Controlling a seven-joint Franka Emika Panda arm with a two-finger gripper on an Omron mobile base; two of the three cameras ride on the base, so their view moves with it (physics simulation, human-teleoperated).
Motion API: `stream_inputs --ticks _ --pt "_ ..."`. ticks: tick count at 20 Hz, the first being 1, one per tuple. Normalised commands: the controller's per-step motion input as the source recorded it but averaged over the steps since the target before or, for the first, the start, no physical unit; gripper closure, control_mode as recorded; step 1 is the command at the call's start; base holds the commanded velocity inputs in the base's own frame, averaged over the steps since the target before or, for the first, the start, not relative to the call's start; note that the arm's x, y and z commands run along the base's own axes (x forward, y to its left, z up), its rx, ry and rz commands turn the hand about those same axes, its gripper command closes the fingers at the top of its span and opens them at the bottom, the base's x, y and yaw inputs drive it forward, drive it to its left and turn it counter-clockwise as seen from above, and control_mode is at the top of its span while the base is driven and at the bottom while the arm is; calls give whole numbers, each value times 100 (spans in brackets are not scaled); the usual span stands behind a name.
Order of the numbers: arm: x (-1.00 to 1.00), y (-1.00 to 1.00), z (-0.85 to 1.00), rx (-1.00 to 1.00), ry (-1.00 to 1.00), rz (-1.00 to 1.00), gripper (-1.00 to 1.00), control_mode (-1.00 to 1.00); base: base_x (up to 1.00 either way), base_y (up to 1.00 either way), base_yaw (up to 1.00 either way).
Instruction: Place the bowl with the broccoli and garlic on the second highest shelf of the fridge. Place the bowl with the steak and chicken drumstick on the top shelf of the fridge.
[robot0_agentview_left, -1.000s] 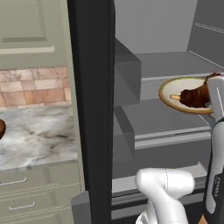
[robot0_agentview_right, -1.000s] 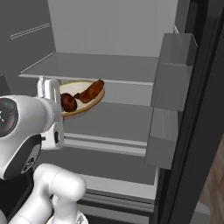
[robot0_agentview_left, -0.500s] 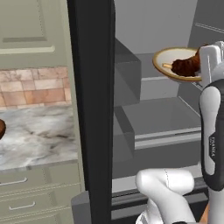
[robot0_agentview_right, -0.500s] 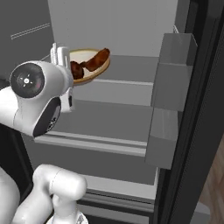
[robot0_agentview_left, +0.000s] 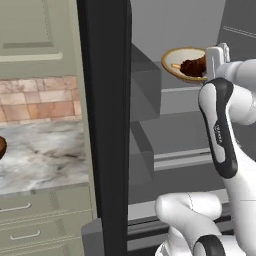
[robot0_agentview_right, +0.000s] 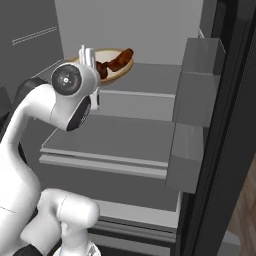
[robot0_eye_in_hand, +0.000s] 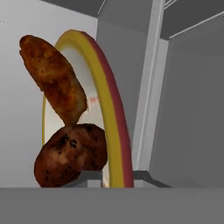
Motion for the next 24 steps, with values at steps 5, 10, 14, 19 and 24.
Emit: stream_inputs --ticks 5,10,14,19,24 --pt "100 0 -27 0 1 0 100 -100 0 0 0" --pt "100 0 -9 0 9 0 100 -100 0 0 0" --pt "88 1 -8 0 21 0 100 -100 0 0 0" --pt "78 9 -7 -2 8 0 -100 -100 0 0 0" --pt "-31 18 5 -9 -3 0 -100 -100 0 0 0"
